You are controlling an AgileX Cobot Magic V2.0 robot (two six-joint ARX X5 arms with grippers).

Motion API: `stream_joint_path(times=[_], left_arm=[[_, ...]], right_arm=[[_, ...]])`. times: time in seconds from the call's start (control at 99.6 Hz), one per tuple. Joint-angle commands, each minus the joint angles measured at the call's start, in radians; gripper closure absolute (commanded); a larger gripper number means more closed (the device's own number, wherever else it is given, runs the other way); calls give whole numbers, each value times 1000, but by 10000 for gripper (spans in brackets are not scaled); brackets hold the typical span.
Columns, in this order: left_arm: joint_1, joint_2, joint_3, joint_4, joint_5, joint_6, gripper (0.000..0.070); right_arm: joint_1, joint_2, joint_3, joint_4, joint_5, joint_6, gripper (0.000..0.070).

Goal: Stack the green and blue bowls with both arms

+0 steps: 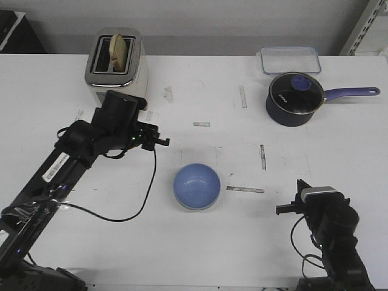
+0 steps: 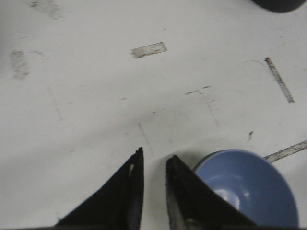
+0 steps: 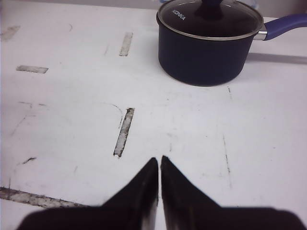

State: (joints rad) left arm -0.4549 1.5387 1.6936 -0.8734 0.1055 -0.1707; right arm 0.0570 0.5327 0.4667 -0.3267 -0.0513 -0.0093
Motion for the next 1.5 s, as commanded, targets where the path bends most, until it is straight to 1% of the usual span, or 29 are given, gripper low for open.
stream_joint_path(times=[0.0, 0.09, 0.13, 0.191, 0.371, 0.512, 0.622, 0.803, 0.853, 0.933, 1.064, 1.485], left_arm=[[16, -10, 19, -75, -41, 52, 699], [45, -47, 6, -161, -148, 92, 699], [58, -73, -10, -168, -188, 104, 699], [80, -124, -50, -142, -216, 118, 699], [172, -348, -266, 75, -215, 130, 699], [244, -541, -488, 237, -215, 131, 699], [303, -705, -687, 348, -215, 148, 699], [367, -924, -944, 478, -205, 192, 699], [374, -974, -1004, 507, -188, 209, 699], [377, -1028, -1073, 536, -164, 210, 699], [377, -1060, -1128, 561, -166, 208, 699], [377, -1103, -1128, 616, -166, 208, 699]], right_arm=[[1, 6, 4, 9, -1, 13, 700], [1, 6, 4, 8, -1, 13, 700], [1, 6, 4, 9, 0, 13, 700], [1, 6, 4, 9, 0, 13, 700], [1, 6, 4, 9, 0, 13, 700], [1, 6, 4, 9, 0, 13, 700], [1, 6, 4, 8, -1, 13, 700], [1, 6, 4, 9, -1, 13, 700], [1, 5, 4, 10, -1, 13, 700], [1, 5, 4, 13, 0, 13, 700], [1, 5, 4, 13, 0, 13, 700], [2, 5, 4, 24, 0, 13, 700]])
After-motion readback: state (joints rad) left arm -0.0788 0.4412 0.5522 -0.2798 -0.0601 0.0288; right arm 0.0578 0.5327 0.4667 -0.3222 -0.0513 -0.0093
